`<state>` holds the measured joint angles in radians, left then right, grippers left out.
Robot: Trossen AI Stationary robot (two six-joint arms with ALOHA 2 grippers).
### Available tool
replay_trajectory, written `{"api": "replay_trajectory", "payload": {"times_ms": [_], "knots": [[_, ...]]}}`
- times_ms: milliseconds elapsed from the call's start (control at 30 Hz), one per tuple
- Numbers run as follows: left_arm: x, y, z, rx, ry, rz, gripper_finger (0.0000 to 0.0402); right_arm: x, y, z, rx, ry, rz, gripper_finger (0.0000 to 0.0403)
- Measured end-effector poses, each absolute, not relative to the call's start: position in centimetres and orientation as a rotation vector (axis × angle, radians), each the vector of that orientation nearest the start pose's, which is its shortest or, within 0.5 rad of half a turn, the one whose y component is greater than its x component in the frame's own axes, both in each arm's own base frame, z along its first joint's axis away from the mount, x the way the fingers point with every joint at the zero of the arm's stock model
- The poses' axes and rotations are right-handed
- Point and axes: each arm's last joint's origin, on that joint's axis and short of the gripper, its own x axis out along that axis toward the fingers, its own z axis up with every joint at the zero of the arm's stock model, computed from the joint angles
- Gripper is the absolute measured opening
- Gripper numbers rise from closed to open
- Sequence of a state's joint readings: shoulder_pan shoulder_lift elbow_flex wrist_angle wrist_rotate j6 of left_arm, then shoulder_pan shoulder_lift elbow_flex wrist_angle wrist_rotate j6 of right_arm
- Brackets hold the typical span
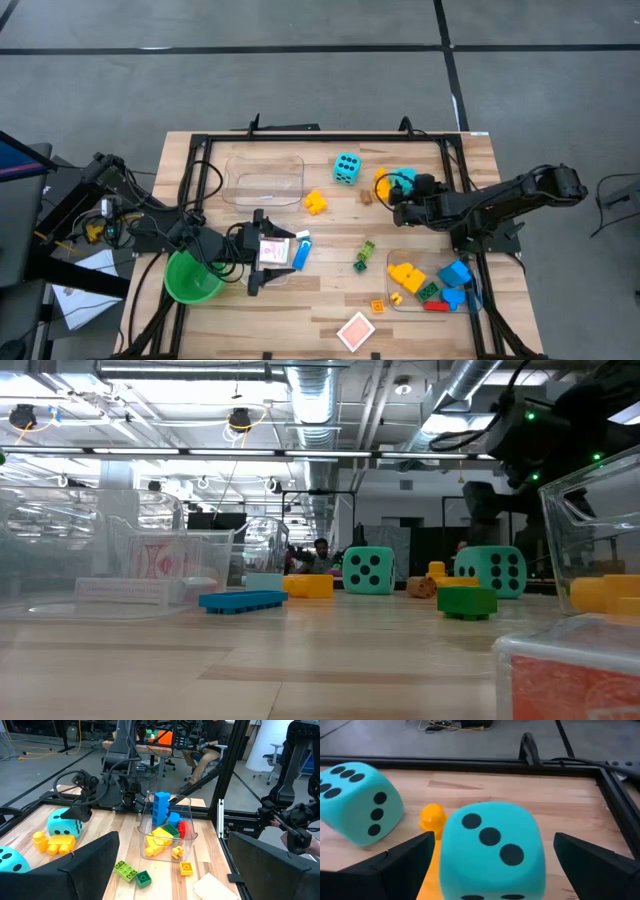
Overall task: Pick & Place Toys
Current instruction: Put the light blue dice into the top transparent bin
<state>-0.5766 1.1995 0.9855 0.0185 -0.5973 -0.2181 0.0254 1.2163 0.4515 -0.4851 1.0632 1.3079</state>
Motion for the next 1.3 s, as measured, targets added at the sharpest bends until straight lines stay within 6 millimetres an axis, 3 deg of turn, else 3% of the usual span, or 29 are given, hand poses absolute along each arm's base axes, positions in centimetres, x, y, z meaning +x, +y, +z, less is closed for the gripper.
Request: {"api": "replay_trajectory", "payload": {"times_ms": [800,1133,1300], "knots": [[23.2,-13.2,33.8,-0.113,0.159,0.039,0.0369,18.1,-3.0,15.0,0.448,0.327,-1.348,0.0400],[23.2,-13.2,33.8,-0.113,0.159,0.039,0.0369,18.0,-4.5,14.7,0.500,0.446,-1.338,0.0400],[23.2,-13.2,33.8,-0.113,0.159,0.039,0.0369,17.9,-5.9,14.7,0.611,0.507,-1.312,0.0400]]}}
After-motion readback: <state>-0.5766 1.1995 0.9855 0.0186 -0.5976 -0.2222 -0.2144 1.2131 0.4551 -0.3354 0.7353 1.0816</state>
